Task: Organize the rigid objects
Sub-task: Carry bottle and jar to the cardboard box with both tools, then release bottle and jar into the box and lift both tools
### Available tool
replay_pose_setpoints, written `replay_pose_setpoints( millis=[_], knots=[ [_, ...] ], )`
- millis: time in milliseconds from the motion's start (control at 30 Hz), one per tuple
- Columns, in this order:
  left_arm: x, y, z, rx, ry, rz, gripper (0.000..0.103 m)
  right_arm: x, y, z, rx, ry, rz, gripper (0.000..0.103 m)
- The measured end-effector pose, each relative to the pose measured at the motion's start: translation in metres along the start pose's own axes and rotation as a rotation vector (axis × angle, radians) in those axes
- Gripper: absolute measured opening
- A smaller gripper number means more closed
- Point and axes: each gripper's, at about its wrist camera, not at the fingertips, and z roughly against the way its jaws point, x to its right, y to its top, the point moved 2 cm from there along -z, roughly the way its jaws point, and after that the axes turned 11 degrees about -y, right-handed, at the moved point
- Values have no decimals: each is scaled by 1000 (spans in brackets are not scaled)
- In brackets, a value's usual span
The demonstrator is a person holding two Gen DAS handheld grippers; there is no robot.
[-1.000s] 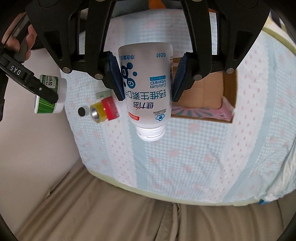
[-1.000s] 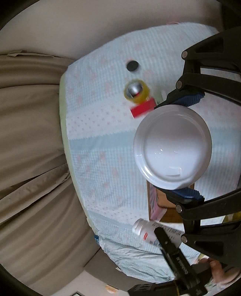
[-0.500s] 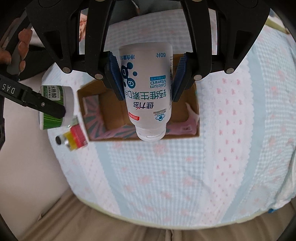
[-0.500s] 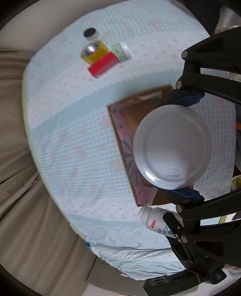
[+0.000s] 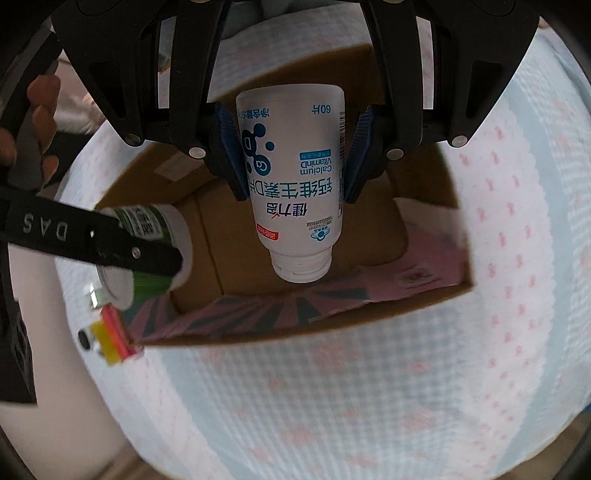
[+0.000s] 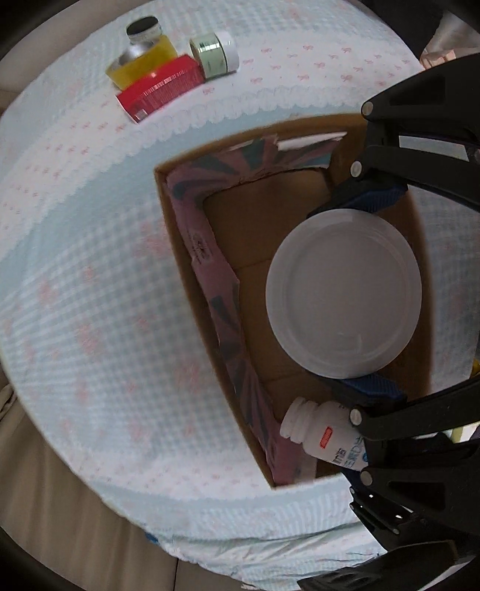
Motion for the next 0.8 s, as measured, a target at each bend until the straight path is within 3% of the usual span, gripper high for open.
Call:
replay_pose_setpoints(
  millis=[167, 333, 367, 400, 433, 467, 800],
  knots=[
    [0, 6, -29, -71, 21, -41, 47, 5, 6, -27, -61, -4, -16, 67],
    [7, 12, -37, -92, 56, -85, 49, 9, 12, -33, -65, 2, -30, 67],
    [8, 13, -36, -86, 71, -97, 55, 8, 13, -32, -62, -6, -21, 68],
    [9, 14, -35, -84, 79, -104, 88, 7, 14, -33, -69, -17, -8, 82],
    [10, 15, -33, -85, 82, -107, 101, 8, 15, -33, -73, -14, -2, 95],
    [11, 14, -33, -81, 75, -108, 103, 8, 16, -32, -67, 4, -4, 103],
    [-1, -1, -26, -72, 83, -93, 103, 22, 7, -21, -41, 0, -11, 103]
  ],
)
